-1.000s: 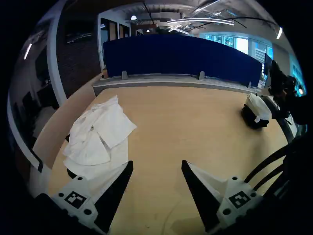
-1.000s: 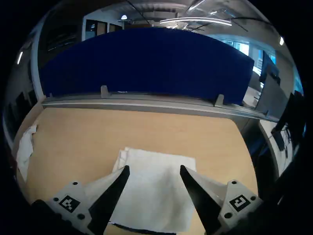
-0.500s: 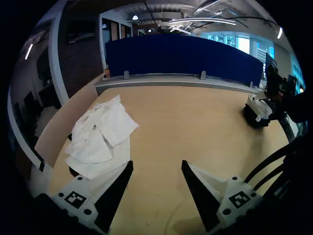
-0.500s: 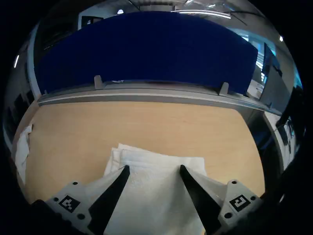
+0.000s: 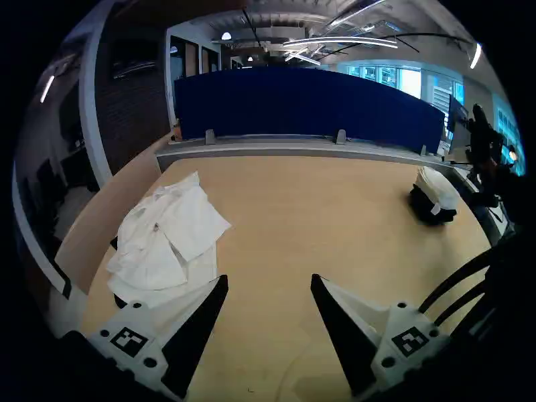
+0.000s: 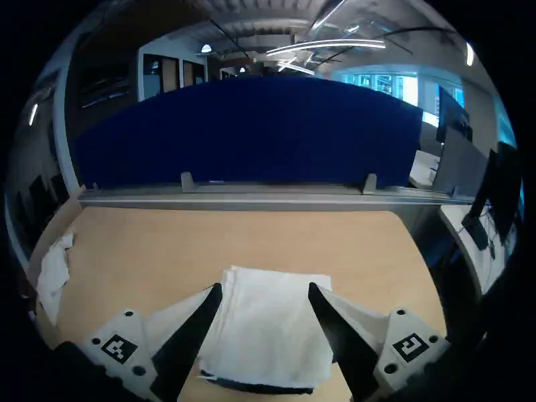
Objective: Fold towel
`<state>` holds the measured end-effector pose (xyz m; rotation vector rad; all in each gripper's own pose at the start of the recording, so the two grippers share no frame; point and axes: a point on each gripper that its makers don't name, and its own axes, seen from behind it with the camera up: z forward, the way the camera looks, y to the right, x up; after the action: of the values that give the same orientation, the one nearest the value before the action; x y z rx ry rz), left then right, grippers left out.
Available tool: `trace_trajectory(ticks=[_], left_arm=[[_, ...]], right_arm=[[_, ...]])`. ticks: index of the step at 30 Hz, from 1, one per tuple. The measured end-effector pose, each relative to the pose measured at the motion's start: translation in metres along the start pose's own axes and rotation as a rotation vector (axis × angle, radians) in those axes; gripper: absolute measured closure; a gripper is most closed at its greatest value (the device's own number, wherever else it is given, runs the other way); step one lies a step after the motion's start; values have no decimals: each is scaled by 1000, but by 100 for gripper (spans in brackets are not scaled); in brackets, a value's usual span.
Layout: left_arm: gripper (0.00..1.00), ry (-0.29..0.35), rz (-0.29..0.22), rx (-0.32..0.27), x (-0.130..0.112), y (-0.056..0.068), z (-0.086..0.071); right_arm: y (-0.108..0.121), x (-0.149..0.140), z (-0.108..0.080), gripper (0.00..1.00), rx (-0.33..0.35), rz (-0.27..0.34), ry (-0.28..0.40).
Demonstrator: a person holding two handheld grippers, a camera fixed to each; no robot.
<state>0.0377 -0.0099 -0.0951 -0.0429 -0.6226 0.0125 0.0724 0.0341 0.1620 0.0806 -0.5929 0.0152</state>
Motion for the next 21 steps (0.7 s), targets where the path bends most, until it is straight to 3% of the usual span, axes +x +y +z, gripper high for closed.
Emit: trace_trajectory(ticks=[5,13,21], left_arm=[[8,24,-1,-24,7,2,0],[8,52,13,-60,17,6,-1],[8,84,28,-81,27,6,-3]], right_arm=[[-12,-3,-43,0,-8,1,29],[-34,-14,-105,0,-45,-50,80],[-51,-23,-142,0,-59,-15,138]])
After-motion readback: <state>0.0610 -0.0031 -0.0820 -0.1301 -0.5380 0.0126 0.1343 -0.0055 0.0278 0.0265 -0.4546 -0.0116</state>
